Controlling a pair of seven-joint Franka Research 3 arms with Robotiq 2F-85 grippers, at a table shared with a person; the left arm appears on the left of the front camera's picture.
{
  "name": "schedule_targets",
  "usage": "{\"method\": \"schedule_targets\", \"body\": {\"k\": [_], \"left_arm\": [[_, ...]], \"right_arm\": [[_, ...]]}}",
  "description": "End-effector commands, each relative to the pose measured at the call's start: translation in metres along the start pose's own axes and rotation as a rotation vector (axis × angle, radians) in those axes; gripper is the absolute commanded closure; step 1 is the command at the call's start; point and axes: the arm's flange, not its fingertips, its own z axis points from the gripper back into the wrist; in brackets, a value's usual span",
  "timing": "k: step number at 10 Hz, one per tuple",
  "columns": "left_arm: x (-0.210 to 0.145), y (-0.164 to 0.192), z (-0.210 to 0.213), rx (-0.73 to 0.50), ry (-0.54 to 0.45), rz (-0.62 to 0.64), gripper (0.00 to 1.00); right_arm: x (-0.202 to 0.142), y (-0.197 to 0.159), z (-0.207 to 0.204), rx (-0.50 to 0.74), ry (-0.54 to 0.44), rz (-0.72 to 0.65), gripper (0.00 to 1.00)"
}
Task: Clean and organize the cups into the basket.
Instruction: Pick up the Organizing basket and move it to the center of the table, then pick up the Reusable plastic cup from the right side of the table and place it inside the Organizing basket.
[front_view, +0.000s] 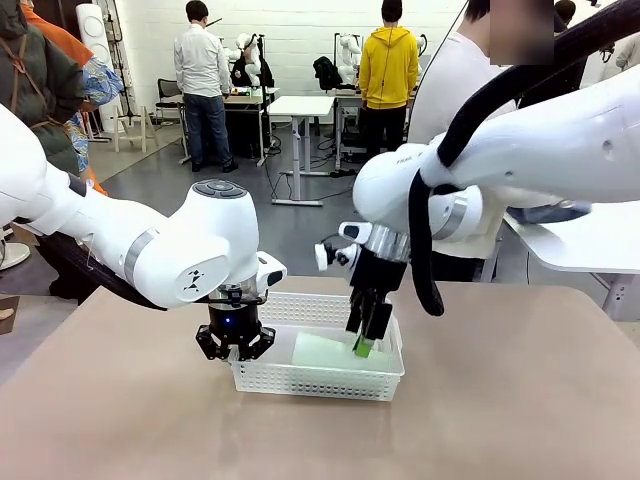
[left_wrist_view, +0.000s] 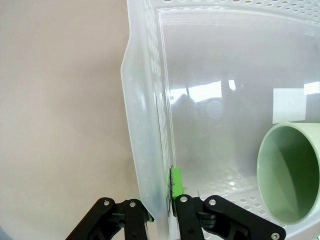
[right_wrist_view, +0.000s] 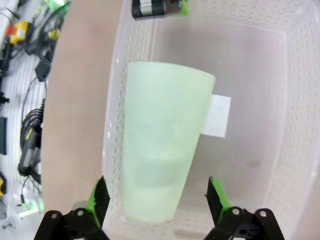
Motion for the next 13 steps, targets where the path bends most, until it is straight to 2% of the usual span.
{"method": "schedule_targets", "body": {"k": [1, 3, 5, 9, 11, 13], "left_arm": [[0.001, -0.002, 0.001, -0.001, -0.002, 0.0, 1.0], [0.001, -0.002, 0.001, -0.001, -0.002, 0.0, 1.0], [0.001, -0.002, 0.001, -0.001, -0.002, 0.0, 1.0], [0.001, -0.002, 0.001, -0.001, -0.002, 0.0, 1.0], [0.001, -0.002, 0.001, -0.001, -0.002, 0.0, 1.0], [0.001, -0.002, 0.001, -0.001, -0.002, 0.0, 1.0]], "right_arm": [[-0.042, 0.054, 0.056, -0.123, -0.138, 0.036, 0.0], [-0.093, 0.088, 0.099, -0.268, -0.287, -0.017, 0.0], [-0.156, 0.117, 0.115, -0.326, -0.458, -0.031, 0.0], [-0.286, 0.148, 0.101, -0.334, -0.727, -0.065, 0.0], [-0.33, 0.159, 0.092, -0.308, -0.808, -0.052, 0.0], [-0.371, 0.175, 0.086, -0.353, -0.906, -0.075, 0.0]]}}
